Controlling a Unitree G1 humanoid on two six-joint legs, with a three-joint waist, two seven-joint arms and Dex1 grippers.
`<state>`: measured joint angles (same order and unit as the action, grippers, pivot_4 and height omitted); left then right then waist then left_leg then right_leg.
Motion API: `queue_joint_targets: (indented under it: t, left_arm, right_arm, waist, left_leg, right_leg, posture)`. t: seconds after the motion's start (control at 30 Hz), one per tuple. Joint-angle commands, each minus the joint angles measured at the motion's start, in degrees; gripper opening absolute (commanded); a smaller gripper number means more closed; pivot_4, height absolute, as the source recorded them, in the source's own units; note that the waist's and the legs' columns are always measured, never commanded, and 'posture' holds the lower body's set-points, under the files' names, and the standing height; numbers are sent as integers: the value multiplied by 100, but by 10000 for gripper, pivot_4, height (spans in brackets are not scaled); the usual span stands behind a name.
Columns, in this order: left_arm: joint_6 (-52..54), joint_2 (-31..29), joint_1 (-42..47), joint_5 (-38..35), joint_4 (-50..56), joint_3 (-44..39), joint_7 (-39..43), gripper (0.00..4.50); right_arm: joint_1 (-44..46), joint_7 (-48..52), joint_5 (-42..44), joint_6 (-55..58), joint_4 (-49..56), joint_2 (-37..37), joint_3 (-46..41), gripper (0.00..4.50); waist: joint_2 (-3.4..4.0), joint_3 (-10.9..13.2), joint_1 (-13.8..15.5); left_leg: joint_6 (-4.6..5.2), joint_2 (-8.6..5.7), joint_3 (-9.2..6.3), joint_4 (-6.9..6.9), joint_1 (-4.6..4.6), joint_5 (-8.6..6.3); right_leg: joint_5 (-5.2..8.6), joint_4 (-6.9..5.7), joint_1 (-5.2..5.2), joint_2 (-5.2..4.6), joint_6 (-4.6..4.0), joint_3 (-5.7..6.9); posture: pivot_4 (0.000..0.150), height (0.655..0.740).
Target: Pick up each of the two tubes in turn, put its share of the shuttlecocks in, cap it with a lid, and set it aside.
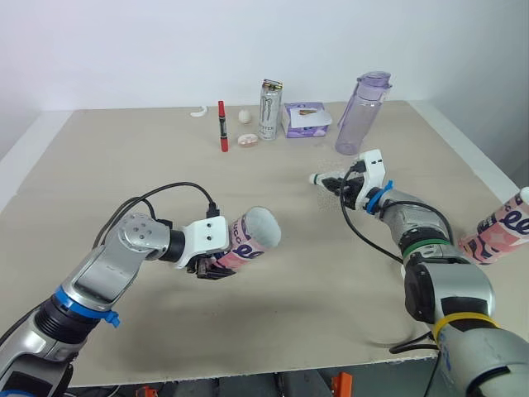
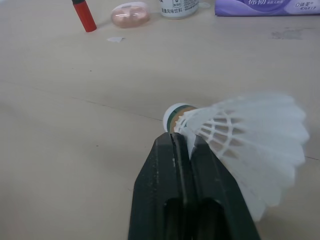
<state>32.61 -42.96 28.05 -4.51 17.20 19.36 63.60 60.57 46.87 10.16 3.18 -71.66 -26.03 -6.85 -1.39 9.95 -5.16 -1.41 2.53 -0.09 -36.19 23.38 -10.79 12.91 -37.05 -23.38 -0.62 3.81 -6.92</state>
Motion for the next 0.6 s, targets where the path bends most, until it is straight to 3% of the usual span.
queue_joint_targets:
  t: [0.03, 0.2, 0.33, 0.5, 0.6]
  left_arm:
    - [136, -147, -78, 136, -182, 61, -52, 33453]
    - [89, -141, -13, 116, -229, 103, 16, 33453]
    - [53, -131, 33, 111, -269, 148, 72, 33453]
    - [34, -148, 60, 66, -294, 221, 164, 33453]
    - [67, -164, 75, 36, -322, 273, 257, 33453]
  right_arm:
    - [127, 8, -280, -473, 138, -114, 78, 1514]
    - [-54, 610, -168, -875, 1409, -211, 83, 1514]
    - [-761, 1013, 18, -660, 3589, -433, 238, 1514]
    - [-1995, 1929, 319, -441, 7299, -1274, 686, 1514]
    - [-2282, 2525, 275, -772, 8433, -1827, 940, 1514]
  waist:
    - [0, 0, -4]
    - [3, 2, -21]
    - [20, 13, -35]
    - [22, 12, 16]
    - [30, 13, 37]
  left_leg:
    - [0, 0, 0, 0, 0, 0]
    - [0, 0, 0, 0, 0, 0]
    - [0, -1, -8, 1, 2, 0]
    - [-1, -1, -22, 9, 8, -1]
    - [-4, -1, -20, 17, 5, -3]
  right_leg:
    - [0, 0, 0, 0, 0, 0]
    - [0, 0, 0, 0, 0, 0]
    - [1, -3, 1, 3, 1, 0]
    - [16, -4, 0, 9, -2, 2]
    - [24, -7, -2, 10, -7, 1]
  posture:
    - [1500, 7400]
    - [1500, 7400]
    - [1500, 7400]
    - [1500, 7400]
    - [1500, 7400]
